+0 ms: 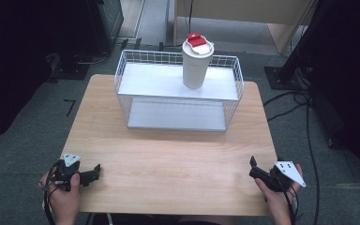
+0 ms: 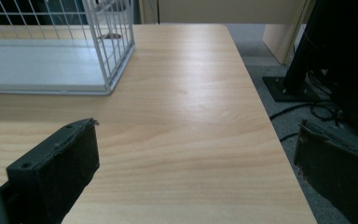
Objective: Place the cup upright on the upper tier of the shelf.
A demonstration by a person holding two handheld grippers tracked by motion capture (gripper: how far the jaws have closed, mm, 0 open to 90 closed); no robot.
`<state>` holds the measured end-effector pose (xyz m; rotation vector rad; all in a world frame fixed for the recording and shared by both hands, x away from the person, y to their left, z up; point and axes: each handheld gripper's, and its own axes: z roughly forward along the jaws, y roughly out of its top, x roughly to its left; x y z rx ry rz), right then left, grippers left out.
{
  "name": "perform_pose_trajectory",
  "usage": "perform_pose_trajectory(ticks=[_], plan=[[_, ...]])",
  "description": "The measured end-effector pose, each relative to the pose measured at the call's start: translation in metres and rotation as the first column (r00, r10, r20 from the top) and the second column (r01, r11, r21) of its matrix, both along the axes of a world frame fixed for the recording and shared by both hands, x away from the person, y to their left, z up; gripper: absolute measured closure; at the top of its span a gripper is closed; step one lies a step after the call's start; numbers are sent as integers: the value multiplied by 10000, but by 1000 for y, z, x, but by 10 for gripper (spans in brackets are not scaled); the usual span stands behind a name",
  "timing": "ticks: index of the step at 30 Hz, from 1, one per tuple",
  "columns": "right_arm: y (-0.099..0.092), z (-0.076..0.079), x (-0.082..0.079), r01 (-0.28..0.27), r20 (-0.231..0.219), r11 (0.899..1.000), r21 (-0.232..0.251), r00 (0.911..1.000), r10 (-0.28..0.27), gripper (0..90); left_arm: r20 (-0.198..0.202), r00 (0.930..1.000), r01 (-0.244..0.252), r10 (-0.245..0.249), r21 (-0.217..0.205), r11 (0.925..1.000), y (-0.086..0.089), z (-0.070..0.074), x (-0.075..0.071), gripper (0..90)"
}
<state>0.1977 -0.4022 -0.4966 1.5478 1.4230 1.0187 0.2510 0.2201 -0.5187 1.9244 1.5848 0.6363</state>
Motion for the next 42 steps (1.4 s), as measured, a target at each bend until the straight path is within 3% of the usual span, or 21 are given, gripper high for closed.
perform_pose_trajectory(ticks=[9, 14, 17, 19, 23, 26, 28, 42], plan=[[-18, -15, -12, 238, -806, 9997, -1, 9965, -237, 0, -1, 10000, 3, -3, 5, 10000, 0, 0, 0, 0], [-27, -24, -16, 261, -1722, 9995, 200, 9848, -222, 0, 3, 10000, 4, -4, 1, 10000, 0, 0, 0, 0], [-31, -25, -18, 223, -1913, 9994, 278, 9814, -166, 0, 3, 10000, 5, -5, 4, 10000, 0, 0, 0, 0], [-34, -25, -17, 47, -2379, 9983, 576, 9713, 91, 5, 3, 10000, 1, -1, 0, 10000, 0, 0, 0, 0], [-33, -28, -13, -95, -3190, 9997, 225, 9476, 162, 6, 5, 10000, 6, -6, 1, 10000, 0, 0, 0, 0], [-32, -30, -9, -366, -3791, 9992, 155, 9245, 397, 6, 6, 10000, 2, -2, -1, 10000, 0, 0, 0, 0], [-30, -30, -8, -406, -3860, 9992, -42, 9218, 358, 9, 5, 10000, 6, -6, 1, 10000, 0, 0, 0, 0], [-29, -30, -9, -632, -3867, 9980, -44, 9205, 566, 9, 7, 10000, 0, 0, -4, 10000, 0, 0, 0, 0]])
